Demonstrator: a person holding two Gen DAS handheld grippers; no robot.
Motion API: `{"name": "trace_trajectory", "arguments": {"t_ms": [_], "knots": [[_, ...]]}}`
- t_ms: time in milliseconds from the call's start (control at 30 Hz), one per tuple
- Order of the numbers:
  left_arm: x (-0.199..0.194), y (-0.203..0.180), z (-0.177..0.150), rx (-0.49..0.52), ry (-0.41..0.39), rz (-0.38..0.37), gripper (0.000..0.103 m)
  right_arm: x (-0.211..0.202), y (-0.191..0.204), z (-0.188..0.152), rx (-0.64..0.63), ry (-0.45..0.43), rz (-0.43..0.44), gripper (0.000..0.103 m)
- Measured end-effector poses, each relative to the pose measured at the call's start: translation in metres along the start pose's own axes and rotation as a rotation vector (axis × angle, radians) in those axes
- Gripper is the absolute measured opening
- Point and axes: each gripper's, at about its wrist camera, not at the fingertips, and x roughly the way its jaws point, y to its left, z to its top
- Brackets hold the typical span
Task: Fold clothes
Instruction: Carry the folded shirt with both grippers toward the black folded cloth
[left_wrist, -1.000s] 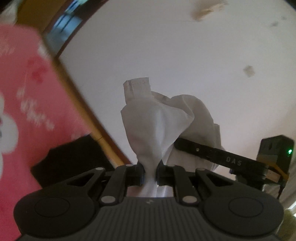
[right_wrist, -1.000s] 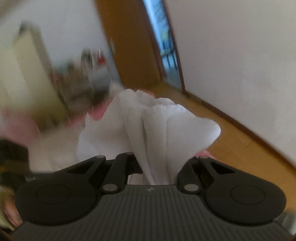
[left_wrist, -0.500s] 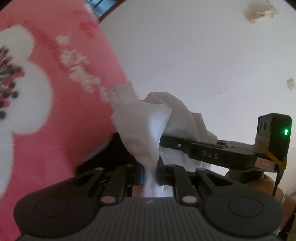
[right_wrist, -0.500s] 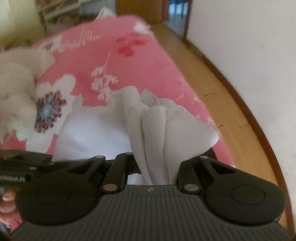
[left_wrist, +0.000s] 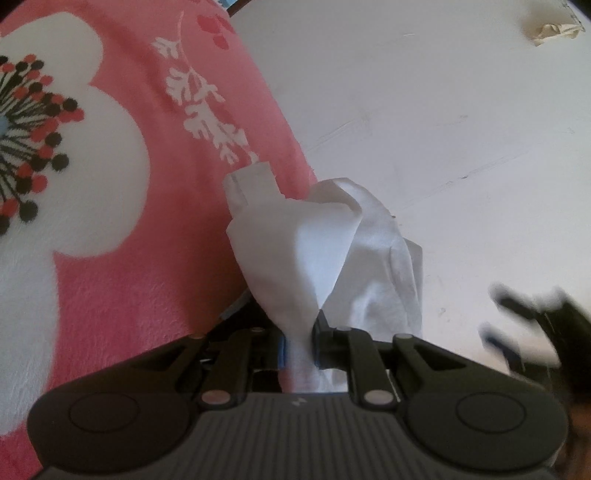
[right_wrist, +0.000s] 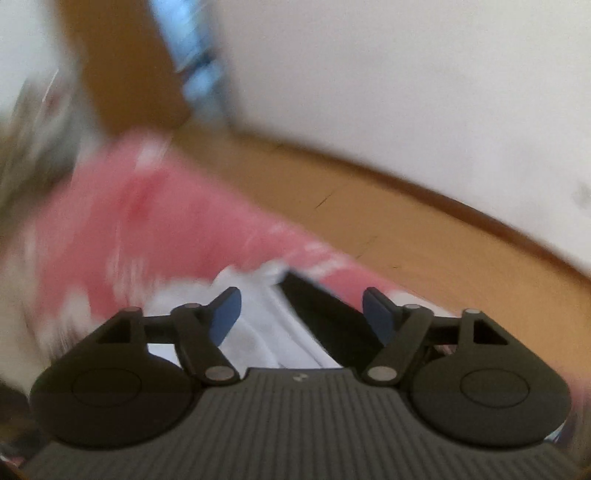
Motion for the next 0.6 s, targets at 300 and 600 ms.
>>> {"name": "trace_trajectory", "arguments": {"t_ms": [300,600], "knots": [[0.005,-0.013,0.005,-0.022,0.031,0.084,0.015,-0.081,-0.075,-0.193,0.769,0.067,0.058,0.068],[0.009,-0.023,0.007,-0.028,0.036,0.144,0.015,-0.053,-0.091,-0.276,1.005,0.004,0.217,0.077]]}}
